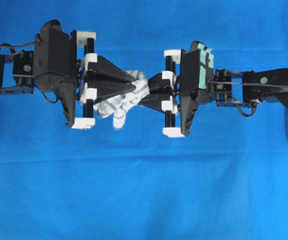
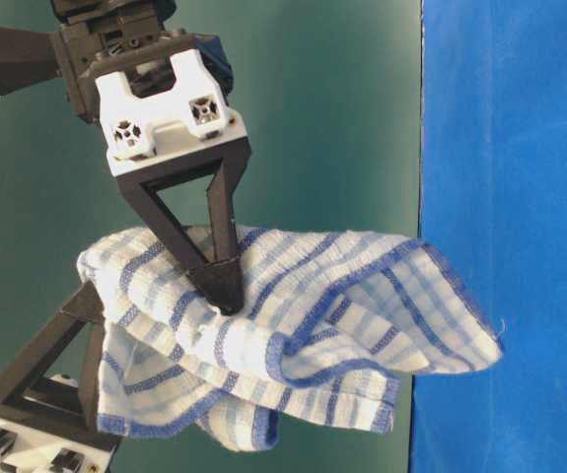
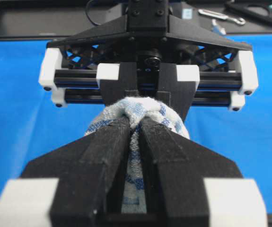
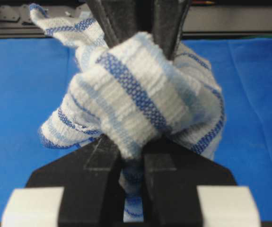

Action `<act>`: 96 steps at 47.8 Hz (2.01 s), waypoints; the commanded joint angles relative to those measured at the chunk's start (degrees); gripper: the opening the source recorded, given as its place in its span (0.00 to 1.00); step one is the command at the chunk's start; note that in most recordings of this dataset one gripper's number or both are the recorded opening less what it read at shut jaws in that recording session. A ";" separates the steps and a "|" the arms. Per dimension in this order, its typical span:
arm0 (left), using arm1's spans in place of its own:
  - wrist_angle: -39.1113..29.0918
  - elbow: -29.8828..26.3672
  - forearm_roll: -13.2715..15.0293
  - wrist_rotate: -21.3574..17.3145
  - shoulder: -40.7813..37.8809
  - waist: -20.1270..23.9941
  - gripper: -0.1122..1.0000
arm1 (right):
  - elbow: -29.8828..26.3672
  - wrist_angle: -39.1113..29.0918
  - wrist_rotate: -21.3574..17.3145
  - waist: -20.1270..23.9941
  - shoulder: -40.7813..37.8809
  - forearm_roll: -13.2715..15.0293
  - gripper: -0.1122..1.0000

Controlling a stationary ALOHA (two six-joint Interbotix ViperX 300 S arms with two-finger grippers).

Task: Hand over the towel.
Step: 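Open the left gripper and pull it back, right gripper holding towel, then lower the towel onto the table with the right gripper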

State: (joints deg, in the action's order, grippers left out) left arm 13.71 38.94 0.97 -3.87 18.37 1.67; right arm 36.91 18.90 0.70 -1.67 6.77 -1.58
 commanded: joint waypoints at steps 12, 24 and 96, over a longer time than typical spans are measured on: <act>3.60 2.90 0.26 0.35 5.89 0.00 0.80 | 2.55 0.00 -0.44 0.00 5.62 0.09 0.17; 4.66 9.58 0.35 0.44 15.38 -1.23 0.93 | 8.26 0.26 -0.62 0.09 11.87 0.09 0.17; 4.66 12.30 0.35 0.44 18.54 -1.93 0.93 | -10.02 -35.16 -2.11 -2.99 -20.21 -0.35 0.17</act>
State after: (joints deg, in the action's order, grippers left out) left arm 18.19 51.77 1.32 -3.43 36.74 -0.09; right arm 27.69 -15.91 -1.05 -4.48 -13.80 -1.76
